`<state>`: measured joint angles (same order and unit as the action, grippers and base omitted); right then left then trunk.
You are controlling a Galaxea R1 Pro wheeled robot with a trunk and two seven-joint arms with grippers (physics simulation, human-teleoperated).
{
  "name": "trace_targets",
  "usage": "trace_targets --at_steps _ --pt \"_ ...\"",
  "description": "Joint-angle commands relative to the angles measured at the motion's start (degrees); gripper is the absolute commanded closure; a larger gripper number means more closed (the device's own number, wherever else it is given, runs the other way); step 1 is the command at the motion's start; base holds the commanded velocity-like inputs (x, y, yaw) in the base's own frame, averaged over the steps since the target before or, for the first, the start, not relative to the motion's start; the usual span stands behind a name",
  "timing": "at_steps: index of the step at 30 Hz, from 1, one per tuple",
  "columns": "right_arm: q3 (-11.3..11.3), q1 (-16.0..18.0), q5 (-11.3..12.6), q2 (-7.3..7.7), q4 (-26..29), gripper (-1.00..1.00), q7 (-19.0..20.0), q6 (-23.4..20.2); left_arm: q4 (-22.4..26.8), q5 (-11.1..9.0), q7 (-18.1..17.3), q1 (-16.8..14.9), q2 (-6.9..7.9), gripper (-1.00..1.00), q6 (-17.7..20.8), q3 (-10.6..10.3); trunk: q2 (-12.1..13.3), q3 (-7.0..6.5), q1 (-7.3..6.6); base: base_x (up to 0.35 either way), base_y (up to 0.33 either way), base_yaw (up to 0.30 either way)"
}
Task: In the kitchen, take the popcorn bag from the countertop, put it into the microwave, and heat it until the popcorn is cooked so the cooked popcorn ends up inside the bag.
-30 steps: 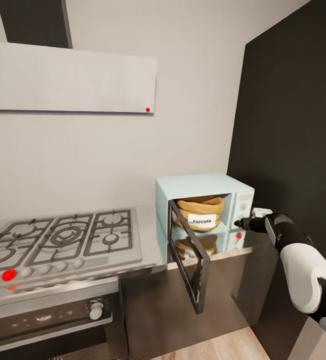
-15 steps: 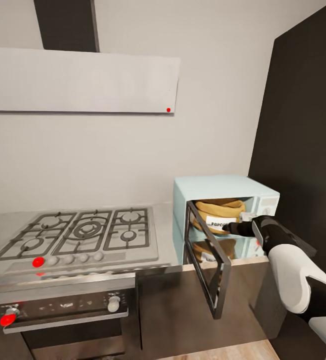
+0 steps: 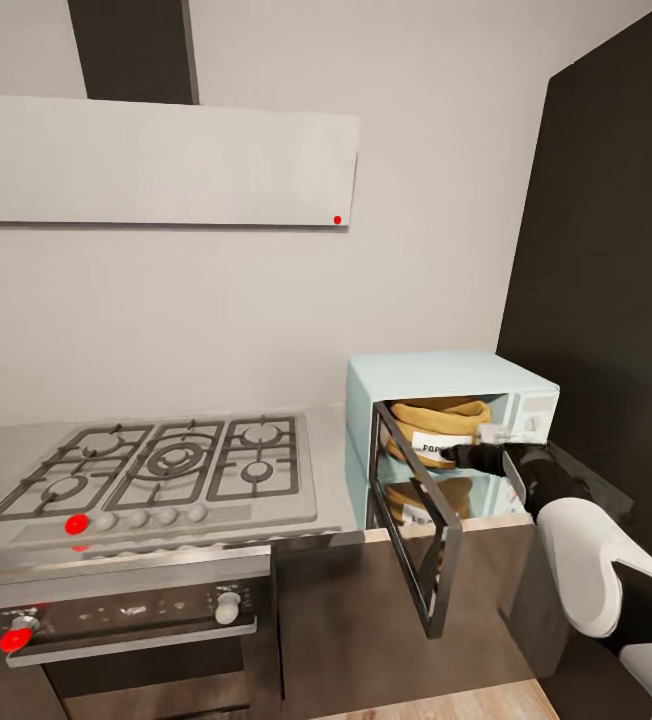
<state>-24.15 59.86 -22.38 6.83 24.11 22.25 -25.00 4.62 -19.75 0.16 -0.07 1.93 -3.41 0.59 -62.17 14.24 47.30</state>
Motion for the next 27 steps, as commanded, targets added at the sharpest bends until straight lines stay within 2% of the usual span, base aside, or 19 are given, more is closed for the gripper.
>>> trace_targets --at_steps 1,2,6,9,11,14,19,27 --pt "-0.46 -0.73 -0.56 -0.09 -0.06 -1.0 0.82 3.81 0.03 -0.2 0.02 -0.01 0.0 -1.0 -0.1 0.03 -0.05 0.07 0.0 0.0 0.0 0.0" --pt "-0.46 -1.57 -0.53 -0.11 -0.18 -1.0 1.03 8.6 0.04 -0.21 0.02 0.0 0.0 -1.0 -0.1 0.03 -0.05 0.07 0.0 0.0 0.0 0.0" --pt "-0.46 -3.23 -0.3 -0.15 -0.28 -1.0 1.21 13.65 0.04 -0.2 0.02 -0.01 0.0 -1.0 -0.1 0.03 -0.05 0.07 0.0 0.0 0.0 0.0" --pt "-0.46 -5.29 0.03 -0.17 -0.83 -1.0 0.99 22.88 0.04 -0.2 0.01 -0.02 0.0 -1.0 -0.1 0.03 -0.05 0.07 0.0 0.0 0.0 0.0" --pt "-0.52 -6.43 0.28 -0.22 -1.83 -1.0 0.96 27.32 0.04 -0.2 0.01 0.0 0.0 -1.0 -0.1 0.03 -0.05 0.07 0.0 0.0 0.0 0.0" --pt "-0.81 -6.78 0.38 -0.24 -3.08 -1.0 0.89 29.05 0.02 -0.2 0.02 0.01 0.0 -1.0 -0.1 0.03 -0.05 0.07 0.0 0.0 0.0 0.0" --pt "-0.9 -6.86 0.41 -0.24 -3.43 -1.0 0.87 29.38 0.04 -0.22 -0.02 0.0 0.0 -1.0 -0.1 -0.01 -0.05 0.07 0.0 0.026 0.0 0.0" --pt "-0.9 -6.84 0.41 -0.24 -3.45 -1.0 0.55 29.4 0.04 -0.2 -0.02 0.0 0.0 -1.0 -0.1 0.03 -0.05 0.07 0.0 0.2 0.0 0.0"
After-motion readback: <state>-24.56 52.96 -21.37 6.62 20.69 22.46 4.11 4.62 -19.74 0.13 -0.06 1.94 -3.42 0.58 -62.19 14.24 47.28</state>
